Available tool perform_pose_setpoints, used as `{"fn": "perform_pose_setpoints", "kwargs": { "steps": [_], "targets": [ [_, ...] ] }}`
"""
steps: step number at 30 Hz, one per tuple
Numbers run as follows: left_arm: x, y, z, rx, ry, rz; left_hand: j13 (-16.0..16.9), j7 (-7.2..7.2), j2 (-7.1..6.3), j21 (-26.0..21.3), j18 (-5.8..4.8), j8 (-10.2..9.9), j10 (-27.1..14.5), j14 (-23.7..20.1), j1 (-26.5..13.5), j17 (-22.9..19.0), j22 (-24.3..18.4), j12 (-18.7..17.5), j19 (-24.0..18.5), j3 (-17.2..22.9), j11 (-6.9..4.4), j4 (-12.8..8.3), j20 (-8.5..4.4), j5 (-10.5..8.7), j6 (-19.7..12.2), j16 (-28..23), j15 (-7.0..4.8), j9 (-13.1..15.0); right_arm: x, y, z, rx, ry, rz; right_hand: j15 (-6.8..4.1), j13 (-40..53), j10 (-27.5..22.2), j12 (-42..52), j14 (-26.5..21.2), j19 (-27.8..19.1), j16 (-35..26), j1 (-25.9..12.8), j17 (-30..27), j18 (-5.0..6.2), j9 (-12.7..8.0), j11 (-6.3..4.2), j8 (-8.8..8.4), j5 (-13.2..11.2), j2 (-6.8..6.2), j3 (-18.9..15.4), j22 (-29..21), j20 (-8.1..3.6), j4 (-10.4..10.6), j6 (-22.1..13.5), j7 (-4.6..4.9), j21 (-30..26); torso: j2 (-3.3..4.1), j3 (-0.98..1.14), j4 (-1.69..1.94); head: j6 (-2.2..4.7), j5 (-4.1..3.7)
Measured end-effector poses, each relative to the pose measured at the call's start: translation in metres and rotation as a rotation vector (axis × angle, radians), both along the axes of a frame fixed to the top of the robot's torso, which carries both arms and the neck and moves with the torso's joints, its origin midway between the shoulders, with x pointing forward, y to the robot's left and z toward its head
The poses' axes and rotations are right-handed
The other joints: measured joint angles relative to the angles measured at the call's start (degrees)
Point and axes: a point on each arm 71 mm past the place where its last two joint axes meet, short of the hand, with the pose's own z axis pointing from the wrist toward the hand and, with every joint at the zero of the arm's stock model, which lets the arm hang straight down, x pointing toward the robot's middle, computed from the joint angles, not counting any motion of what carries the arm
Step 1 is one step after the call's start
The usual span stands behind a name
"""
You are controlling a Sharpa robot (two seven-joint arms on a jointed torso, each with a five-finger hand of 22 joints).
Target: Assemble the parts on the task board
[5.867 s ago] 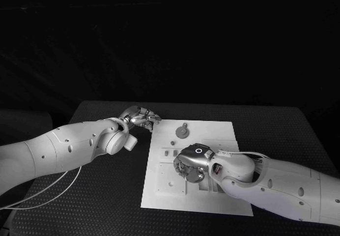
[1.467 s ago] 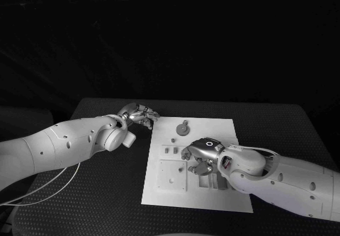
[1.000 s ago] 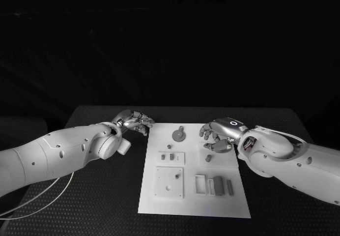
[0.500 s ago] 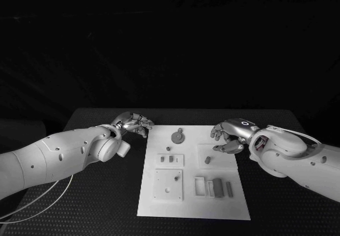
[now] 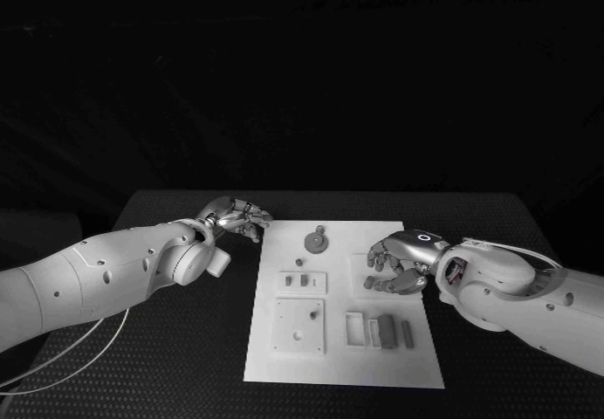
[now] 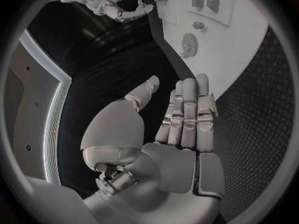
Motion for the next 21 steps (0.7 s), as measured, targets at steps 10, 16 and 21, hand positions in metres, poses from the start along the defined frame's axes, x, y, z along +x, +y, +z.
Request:
{"fn": "perform_pose_setpoints", "kwargs": {
  "steps": [10, 16, 21],
  "targets": [
    [0.0, -0.001, 0.0, -0.001, -0.001, -0.001, -0.01, 0.0, 0.0, 0.0, 0.0, 0.0, 0.01, 0.0, 0.0, 0.0, -0.01, 0.0, 0.0, 0.0, -0.01, 0.0, 0.01, 0.0, 0.0, 0.0, 0.0, -0.01, -0.001, 0.014, -0.014, -0.019, 0.004, 0.026, 0.0, 0.02, 0.0, 0.01, 0.0, 0.0, 0.35, 0.61, -0.06, 0.63, 0.0, -0.01, 0.0, 0.0, 0.61, 0.19, 0.0, 0.01, -0.19, 0.0, 0.0, 0.32, 0.0, 0.0, 0.07, -0.25, -0.01],
    [0.0, 0.0, 0.0, -0.001, -0.001, -0.001, -0.01, 0.0, 0.0, -0.21, 0.0, 0.0, 0.01, 0.0, 0.0, -0.01, -0.01, 0.0, -0.01, 0.0, -0.01, 0.0, 0.01, 0.0, 0.0, 0.0, 0.0, -0.01, 0.0, 0.014, -0.019, -0.029, 0.004, 0.026, 0.0, 0.25, 0.0, 0.01, 0.0, 0.0, 0.86, 2.08, -0.2, 0.63, 0.0, -0.01, 0.0, 0.0, 2.08, 0.5, 0.0, 0.01, -1.01, 0.01, 0.01, 0.68, 0.0, -0.04, 0.08, -0.34, 0.1],
    [0.0, -0.001, 0.0, -0.001, -0.002, -0.002, -0.01, -0.01, 0.0, -0.22, 0.0, 0.0, 0.02, 0.0, 0.0, 0.04, -0.01, 0.0, -0.01, 0.0, -0.01, 0.0, 0.01, 0.0, -0.01, 0.0, 0.0, -0.01, 0.001, 0.016, -0.02, -0.034, -0.003, 0.029, -0.23, 0.79, 0.52, 0.02, -0.23, 0.0, 1.23, 3.88, -0.51, 0.62, 0.16, -0.53, 0.89, 0.0, 5.14, 0.78, -0.02, 0.01, -3.06, 1.27, 0.62, 0.99, -0.01, -0.07, 0.08, -0.42, 0.15]
  ]
}}
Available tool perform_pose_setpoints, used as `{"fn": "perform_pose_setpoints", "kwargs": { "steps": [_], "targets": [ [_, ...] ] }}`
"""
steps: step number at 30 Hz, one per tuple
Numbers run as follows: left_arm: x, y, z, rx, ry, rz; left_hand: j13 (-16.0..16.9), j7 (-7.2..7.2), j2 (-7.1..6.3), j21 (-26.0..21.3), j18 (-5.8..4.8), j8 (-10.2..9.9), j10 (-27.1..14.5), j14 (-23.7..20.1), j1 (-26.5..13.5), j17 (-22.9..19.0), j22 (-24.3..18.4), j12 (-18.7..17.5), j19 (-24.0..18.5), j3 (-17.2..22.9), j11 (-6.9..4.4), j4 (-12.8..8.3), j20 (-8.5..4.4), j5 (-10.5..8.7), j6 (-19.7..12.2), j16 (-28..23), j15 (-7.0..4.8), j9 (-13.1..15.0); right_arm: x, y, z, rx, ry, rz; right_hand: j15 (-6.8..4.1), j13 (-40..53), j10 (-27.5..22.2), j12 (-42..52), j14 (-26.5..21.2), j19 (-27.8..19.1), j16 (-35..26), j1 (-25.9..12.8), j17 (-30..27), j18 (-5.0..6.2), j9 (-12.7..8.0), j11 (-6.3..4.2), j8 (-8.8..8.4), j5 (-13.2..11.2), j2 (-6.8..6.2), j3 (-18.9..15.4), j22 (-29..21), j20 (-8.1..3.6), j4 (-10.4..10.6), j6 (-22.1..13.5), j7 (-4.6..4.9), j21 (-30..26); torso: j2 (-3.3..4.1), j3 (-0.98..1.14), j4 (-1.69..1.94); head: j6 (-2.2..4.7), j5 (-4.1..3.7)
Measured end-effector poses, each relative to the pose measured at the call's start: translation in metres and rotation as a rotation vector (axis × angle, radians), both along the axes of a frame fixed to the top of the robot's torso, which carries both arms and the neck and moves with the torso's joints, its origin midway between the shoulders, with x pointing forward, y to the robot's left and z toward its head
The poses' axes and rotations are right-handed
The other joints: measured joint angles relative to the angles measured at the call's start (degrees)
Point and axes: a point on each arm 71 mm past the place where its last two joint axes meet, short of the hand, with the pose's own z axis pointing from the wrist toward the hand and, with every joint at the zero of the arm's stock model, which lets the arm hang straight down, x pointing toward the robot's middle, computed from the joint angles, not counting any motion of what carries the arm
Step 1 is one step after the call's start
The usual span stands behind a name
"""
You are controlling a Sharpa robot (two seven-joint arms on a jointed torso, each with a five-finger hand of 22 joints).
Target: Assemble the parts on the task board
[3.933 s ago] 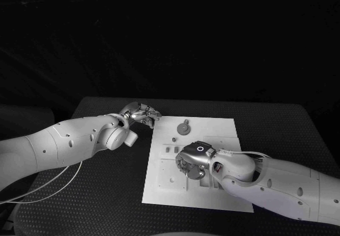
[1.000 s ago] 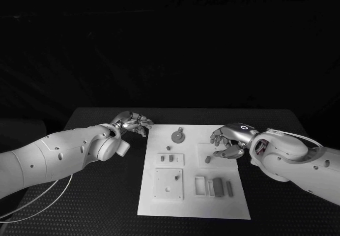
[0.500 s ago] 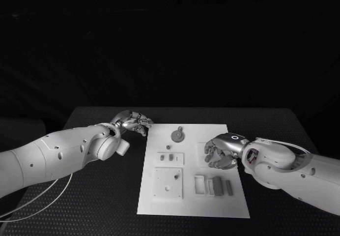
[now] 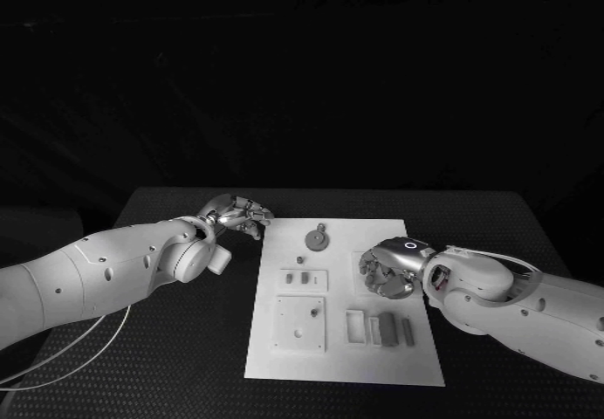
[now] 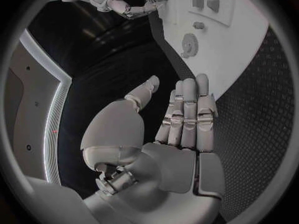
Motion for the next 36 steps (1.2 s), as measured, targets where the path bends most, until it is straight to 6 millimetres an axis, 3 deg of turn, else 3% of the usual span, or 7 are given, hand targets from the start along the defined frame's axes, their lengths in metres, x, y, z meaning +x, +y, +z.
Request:
{"fn": "perform_pose_setpoints", "kwargs": {
  "steps": [5, 11, 15, 19, 25, 31, 36],
  "targets": [
    [0.0, 0.0, 0.0, 0.0, 0.0, 0.0, 0.05, -0.01, 0.0, 0.0, 0.0, 0.0, 0.0, 0.0, 0.0, -0.01, 0.05, 0.0, 0.0, 0.0, 0.0, 0.0, 0.0, 0.0, 0.0, 0.0, 0.0, 0.0, 0.0, 0.001, -0.002, -0.009, -0.008, 0.003, -0.43, 0.63, 1.73, 0.94, 0.25, 0.0, 0.29, 0.19, -0.29, -0.01, 0.5, -0.44, 1.46, 0.0, 2.76, 0.04, 0.0, 0.0, -2.05, 2.62, 0.16, 0.3, -0.01, 0.0, 0.0, -0.05, 0.01],
    [0.0, 0.0, 0.0, 0.0, 0.0, 0.0, 0.05, -0.05, 0.0, 0.0, 0.0, 0.0, 0.01, 0.0, 0.0, -0.01, 0.05, 0.0, -0.01, 0.0, -0.01, 0.0, 0.01, 0.0, -0.05, 0.0, 0.0, 0.04, 0.0, 0.002, -0.003, -0.014, -0.021, 0.005, -1.42, 1.95, 3.79, 2.25, 0.84, 0.13, 0.95, -0.65, -0.6, -0.37, 0.94, -1.47, 2.32, -0.01, 5.27, 0.32, -0.02, -0.12, -2.67, 5.31, -0.41, 0.79, -0.01, 0.0, -0.01, -0.24, 0.03],
    [0.0, 0.0, 0.0, 0.0, 0.0, 0.0, 0.04, -0.05, 0.0, 0.0, 0.0, 0.0, 0.01, 0.0, 0.0, 0.02, 0.04, 0.0, -0.09, 0.0, -0.01, 0.0, 0.09, 0.0, -0.05, 0.0, 0.0, 0.04, 0.0, 0.003, -0.003, -0.019, -0.033, 0.007, -2.13, 2.3, 5.76, 3.19, 1.6, 0.66, 1.43, -1.15, -0.67, -0.45, 1.23, -2.06, 3.21, -0.07, 6.56, 0.49, -0.04, -0.64, -3.18, 7.19, -1.23, 1.34, -0.01, 0.0, -0.01, -0.3, 0.06],
    [0.0, 0.0, 0.0, 0.0, 0.0, 0.0, 0.04, -0.05, 0.0, 0.0, 0.0, 0.0, 0.01, 0.0, 0.0, 0.05, 0.04, 0.0, -0.09, 0.0, -0.01, 0.0, 0.09, 0.0, -0.05, 0.0, 0.0, 0.04, 0.0, 0.003, -0.003, -0.024, -0.049, 0.005, -2.39, 2.3, 6.29, 3.87, 1.94, 0.98, 1.79, -0.78, -0.68, -0.79, 1.45, -2.14, 3.8, -0.24, 7.64, 0.48, -0.04, -0.94, -3.31, 7.65, -1.35, 1.69, -0.01, 0.01, -0.01, -0.37, 0.07],
    [0.0, 0.0, 0.0, 0.0, 0.0, -0.001, 0.04, -0.05, 0.0, 0.0, 0.0, 0.0, 0.01, 0.0, 0.0, 0.04, 0.04, 0.0, -0.09, 0.0, -0.02, 0.0, 0.09, 0.0, -0.05, 0.0, 0.0, 0.04, -0.002, 0.003, -0.002, -0.017, -0.079, 0.006, -3.22, 2.3, 7.22, 4.24, 2.72, 2.05, 2.31, -0.64, -0.75, -0.49, 1.44, -2.67, 4.33, 0.0, 7.78, 0.58, -0.05, -1.48, -3.55, 7.65, -1.35, 2.54, -0.01, 0.02, -0.02, -0.45, 0.08],
    [0.0, 0.0, 0.0, 0.0, -0.001, -0.001, 0.03, -0.06, 0.0, 0.0, 0.0, 0.0, 0.02, 0.0, 0.0, 0.04, 0.03, 0.0, -0.09, 0.0, -0.02, 0.0, 0.1, 0.0, -0.05, 0.0, 0.0, 0.03, -0.005, 0.003, 0.002, -0.002, -0.101, 0.01, -3.26, 3.15, 7.3, 4.24, 2.76, 2.22, 2.34, -0.64, -0.82, -0.48, 1.44, -2.75, 4.33, 0.0, 7.78, 0.57, -0.04, -1.58, -3.57, 7.95, -1.65, 2.64, -0.02, 0.03, -0.02, -0.39, 0.19],
    [0.001, 0.0, 0.0, 0.001, -0.001, 0.001, 0.08, -0.06, 0.0, 0.0, 0.0, 0.0, 0.09, 0.0, 0.0, 0.09, 0.09, 0.0, -0.09, 0.0, -0.09, 0.0, 0.1, 0.0, -0.06, 0.0, 0.0, 0.03, -0.012, 0.012, 0.018, 0.041, -0.125, 0.035, -3.5, 5.49, 7.52, 4.24, 3.01, 2.3, 2.33, -0.64, -0.83, -0.42, 1.44, -2.97, 4.32, 0.0, 7.78, 0.7, -0.09, -1.64, -3.44, 8.26, -1.56, 2.87, -0.03, 0.03, -0.03, -0.3, 0.36]
  ]
}}
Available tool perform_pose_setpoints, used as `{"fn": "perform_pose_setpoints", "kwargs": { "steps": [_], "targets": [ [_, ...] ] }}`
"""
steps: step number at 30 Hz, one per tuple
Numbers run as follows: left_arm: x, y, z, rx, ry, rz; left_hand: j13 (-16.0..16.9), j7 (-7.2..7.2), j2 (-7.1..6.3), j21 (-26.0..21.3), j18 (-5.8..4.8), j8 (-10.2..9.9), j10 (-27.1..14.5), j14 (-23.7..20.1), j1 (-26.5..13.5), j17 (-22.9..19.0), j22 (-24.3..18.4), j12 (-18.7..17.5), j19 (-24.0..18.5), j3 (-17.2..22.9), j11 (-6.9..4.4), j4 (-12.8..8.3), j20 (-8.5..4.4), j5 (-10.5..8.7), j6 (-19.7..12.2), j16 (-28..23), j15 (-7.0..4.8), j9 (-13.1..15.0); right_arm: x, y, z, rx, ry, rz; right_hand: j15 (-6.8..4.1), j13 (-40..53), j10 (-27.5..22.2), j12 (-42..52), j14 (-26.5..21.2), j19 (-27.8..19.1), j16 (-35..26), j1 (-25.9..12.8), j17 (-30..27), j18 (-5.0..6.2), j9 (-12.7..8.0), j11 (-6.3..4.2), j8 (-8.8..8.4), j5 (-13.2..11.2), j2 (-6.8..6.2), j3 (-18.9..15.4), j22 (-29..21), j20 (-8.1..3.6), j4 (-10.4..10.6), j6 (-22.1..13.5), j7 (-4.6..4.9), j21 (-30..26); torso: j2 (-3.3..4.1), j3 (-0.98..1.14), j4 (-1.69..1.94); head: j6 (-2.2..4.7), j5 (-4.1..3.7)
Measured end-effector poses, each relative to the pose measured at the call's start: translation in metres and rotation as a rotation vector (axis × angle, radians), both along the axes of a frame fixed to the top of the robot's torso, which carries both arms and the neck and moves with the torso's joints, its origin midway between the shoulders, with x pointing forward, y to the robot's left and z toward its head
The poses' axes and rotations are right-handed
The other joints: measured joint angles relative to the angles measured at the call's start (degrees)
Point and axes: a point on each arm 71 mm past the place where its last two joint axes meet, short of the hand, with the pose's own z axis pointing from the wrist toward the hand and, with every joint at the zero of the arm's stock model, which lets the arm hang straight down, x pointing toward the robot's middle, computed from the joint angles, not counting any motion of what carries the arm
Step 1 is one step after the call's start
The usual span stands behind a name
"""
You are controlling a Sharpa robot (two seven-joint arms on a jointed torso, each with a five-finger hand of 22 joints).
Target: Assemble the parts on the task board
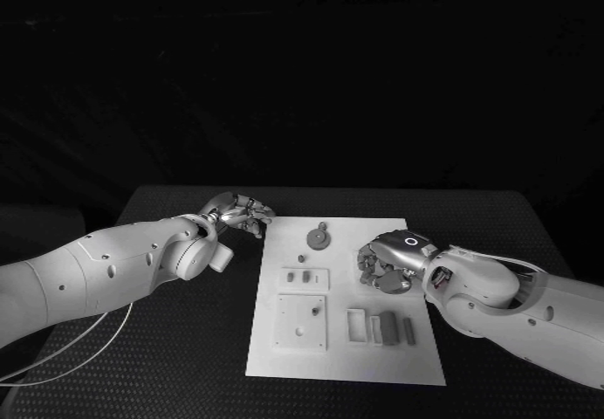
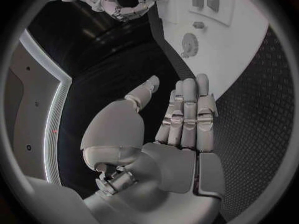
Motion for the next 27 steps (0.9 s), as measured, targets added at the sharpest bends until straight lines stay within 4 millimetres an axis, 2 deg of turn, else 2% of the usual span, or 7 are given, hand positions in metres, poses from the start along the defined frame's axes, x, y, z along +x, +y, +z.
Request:
{"fn": "perform_pose_setpoints", "kwargs": {
  "steps": [5, 9, 13, 21, 27],
  "targets": [
    [0.0, -0.001, 0.0, 0.0, 0.0, -0.001, 0.0, 0.0, 0.0, 0.0, 0.0, 0.0, 0.0, 0.0, 0.0, 0.0, 0.0, 0.0, 0.0, 0.0, 0.0, 0.0, 0.0, 0.0, 0.0, 0.0, 0.0, 0.0, -0.008, 0.013, 0.019, 0.041, -0.02, 0.042, 0.08, 0.05, 0.11, 0.0, 0.08, 0.01, 0.0, 0.0, 0.0, 0.03, 0.0, -0.11, -0.02, -0.01, 0.0, 0.1, -0.02, 0.01, 0.0, 0.01, -0.01, 0.0, -0.01, -0.03, -0.01, 0.02, 0.48],
    [0.0, -0.001, 0.0, -0.001, 0.0, -0.002, 0.0, 0.0, 0.0, 0.0, 0.0, 0.0, 0.0, 0.0, 0.0, 0.0, -0.01, 0.0, 0.0, 0.0, 0.0, 0.0, 0.0, 0.0, 0.0, 0.0, 0.0, 0.0, -0.014, 0.024, 0.022, 0.067, -0.01, 0.074, 0.09, 0.05, 0.19, 0.0, 0.1, 0.09, 0.2, 0.0, 0.0, 0.03, 0.0, -0.2, -0.03, -0.01, 0.0, 0.19, -0.02, 0.09, -0.09, 0.05, -0.05, 0.0, -0.01, -0.03, -0.02, -0.08, 0.85],
    [0.0, -0.002, 0.0, -0.001, 0.0, -0.003, -0.01, 0.0, 0.0, 0.0, 0.0, 0.0, 0.0, 0.0, 0.0, -0.01, -0.01, 0.0, 0.0, 0.0, -0.01, 0.0, 0.0, 0.0, 0.0, 0.0, 0.0, 0.0, -0.019, 0.045, 0.023, 0.096, 0.004, 0.118, 0.1, 0.12, 0.18, 0.0, 0.11, 0.09, 0.2, 0.0, 0.0, 0.03, 0.0, -0.2, -0.09, -0.04, -0.01, 0.19, 0.02, 0.09, -0.09, 0.11, -0.11, 0.0, -0.01, -0.07, -0.01, -0.19, 1.29],
    [0.001, -0.006, 0.0, -0.003, 0.0, -0.009, -0.01, 0.0, 0.0, 0.0, 0.0, 0.0, 0.01, 0.0, 0.0, 0.05, -0.01, 0.0, 0.0, 0.0, -0.01, 0.0, 0.0, 0.0, 0.0, 0.0, 0.0, -0.01, -0.037, 0.087, 0.004, 0.133, 0.065, 0.209, 0.19, 0.34, 0.19, -0.01, 0.2, 0.09, 0.2, 0.01, -0.07, 0.04, 0.0, -0.2, 0.04, -0.07, -0.01, 0.18, 0.02, 0.1, -0.1, 0.13, -0.14, 0.0, 0.01, -0.06, 0.02, -0.2, 1.97],
    [0.0, -0.008, 0.0, -0.006, 0.001, -0.015, -0.01, -0.01, 0.0, 0.0, 0.0, 0.0, 0.01, 0.0, 0.0, 0.04, 0.04, 0.0, 0.0, 0.0, -0.01, 0.0, 0.0, 0.0, 0.0, 0.0, 0.0, -0.01, -0.043, 0.099, -0.006, 0.132, 0.094, 0.237, 0.28, 0.34, 0.19, -0.01, 0.29, 0.09, 0.19, 0.01, -0.07, 0.05, 0.0, -0.21, 0.04, -0.21, -0.01, 0.18, 0.02, 0.1, -0.1, 0.13, -0.14, 0.0, 0.02, -0.07, 0.09, -0.4, 2.21]
  ]
}}
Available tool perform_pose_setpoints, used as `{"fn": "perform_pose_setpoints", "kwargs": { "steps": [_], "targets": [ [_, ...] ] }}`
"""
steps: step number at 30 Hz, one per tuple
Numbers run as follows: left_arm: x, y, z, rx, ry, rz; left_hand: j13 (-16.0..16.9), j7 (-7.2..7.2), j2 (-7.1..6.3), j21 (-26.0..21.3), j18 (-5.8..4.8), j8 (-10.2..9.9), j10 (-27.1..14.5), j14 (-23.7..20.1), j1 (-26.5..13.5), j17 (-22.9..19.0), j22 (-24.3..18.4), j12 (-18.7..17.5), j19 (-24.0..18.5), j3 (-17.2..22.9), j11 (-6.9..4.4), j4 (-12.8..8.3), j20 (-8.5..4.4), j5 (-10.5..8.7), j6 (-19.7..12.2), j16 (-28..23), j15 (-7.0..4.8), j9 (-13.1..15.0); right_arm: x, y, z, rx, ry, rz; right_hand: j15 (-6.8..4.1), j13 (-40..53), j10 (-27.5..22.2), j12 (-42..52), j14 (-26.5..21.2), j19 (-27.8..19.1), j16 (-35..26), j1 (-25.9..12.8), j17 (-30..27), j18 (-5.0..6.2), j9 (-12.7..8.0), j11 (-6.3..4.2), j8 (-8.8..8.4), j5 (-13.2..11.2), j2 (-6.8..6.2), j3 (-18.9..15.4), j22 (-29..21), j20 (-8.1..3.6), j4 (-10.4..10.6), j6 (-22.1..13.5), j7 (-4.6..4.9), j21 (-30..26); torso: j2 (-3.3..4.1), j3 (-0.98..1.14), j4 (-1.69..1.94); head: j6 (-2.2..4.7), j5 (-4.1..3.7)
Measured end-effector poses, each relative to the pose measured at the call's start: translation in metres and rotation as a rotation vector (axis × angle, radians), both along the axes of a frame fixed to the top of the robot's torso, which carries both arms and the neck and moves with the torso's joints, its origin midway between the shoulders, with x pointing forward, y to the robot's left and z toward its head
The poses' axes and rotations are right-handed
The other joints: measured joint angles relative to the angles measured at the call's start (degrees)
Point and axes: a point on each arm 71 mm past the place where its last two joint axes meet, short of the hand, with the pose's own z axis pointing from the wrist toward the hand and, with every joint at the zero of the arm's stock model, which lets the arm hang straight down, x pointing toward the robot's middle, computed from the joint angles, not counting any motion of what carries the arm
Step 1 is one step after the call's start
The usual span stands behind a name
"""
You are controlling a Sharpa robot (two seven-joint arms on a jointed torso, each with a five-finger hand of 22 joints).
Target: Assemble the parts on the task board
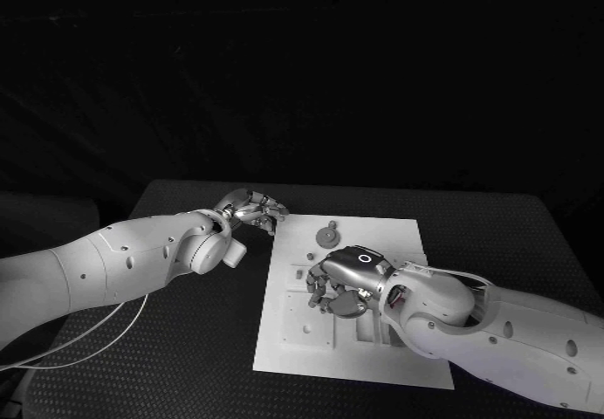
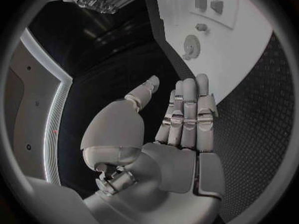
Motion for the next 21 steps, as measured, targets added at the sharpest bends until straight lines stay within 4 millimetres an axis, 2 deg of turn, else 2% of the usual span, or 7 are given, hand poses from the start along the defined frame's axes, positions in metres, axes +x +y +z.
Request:
{"fn": "perform_pose_setpoints", "kwargs": {
  "steps": [11, 16, 21],
  "targets": [
    [0.0, -0.004, 0.0, -0.002, 0.001, -0.007, 0.05, -0.01, 0.0, -0.23, 0.0, 0.0, -0.2, 0.0, 0.0, 0.05, -0.01, 0.0, 0.0, 0.0, 0.2, 0.0, 0.0, 0.0, -0.02, -0.22, 0.0, -0.01, -0.011, 0.016, -0.019, -0.041, 0.03, 0.042, 0.04, 0.0, 0.17, -0.03, 0.03, 0.0, -0.01, 0.0, -0.06, 0.01, 0.0, -0.19, 0.0, 0.22, 0.0, -0.03, -0.01, 0.01, -0.01, 0.01, -0.02, 0.0, 0.0, 0.0, -0.07, -0.34, 0.38],
    [0.0, -0.004, 0.0, -0.003, 0.001, -0.008, 0.04, -0.02, 0.0, -0.23, 0.0, 0.0, -0.2, 0.0, 0.0, 0.05, -0.01, 0.0, 0.0, 0.0, 0.2, 0.0, 0.0, 0.0, -0.02, -0.22, 0.0, -0.01, -0.016, 0.017, -0.031, -0.065, 0.049, 0.051, -0.01, 0.01, 0.17, -0.04, -0.03, 0.0, -0.02, 0.0, -0.05, 0.01, 0.0, -0.2, -0.05, 0.22, 0.0, -0.08, -0.01, 0.01, -0.06, 0.02, -0.04, 0.0, 0.0, 0.02, -0.07, -0.46, 0.52],
    [0.0, -0.004, 0.0, -0.003, 0.001, -0.008, 0.04, -0.02, 0.0, -0.23, 0.0, 0.0, -0.2, 0.0, 0.0, 0.04, -0.01, 0.0, -0.01, 0.0, 0.2, 0.0, 0.01, 0.0, -0.02, -0.22, 0.0, -0.01, -0.016, 0.018, -0.035, -0.078, 0.052, 0.052, -0.02, 0.09, 0.11, -0.05, -0.06, 0.0, -0.02, 0.0, -0.05, 0.01, 0.0, -0.25, -0.08, 0.21, 0.0, -0.09, -0.01, 0.02, -0.06, 0.08, -0.1, 0.0, 0.02, 0.03, -0.04, -0.77, 0.72]
  ]
}}
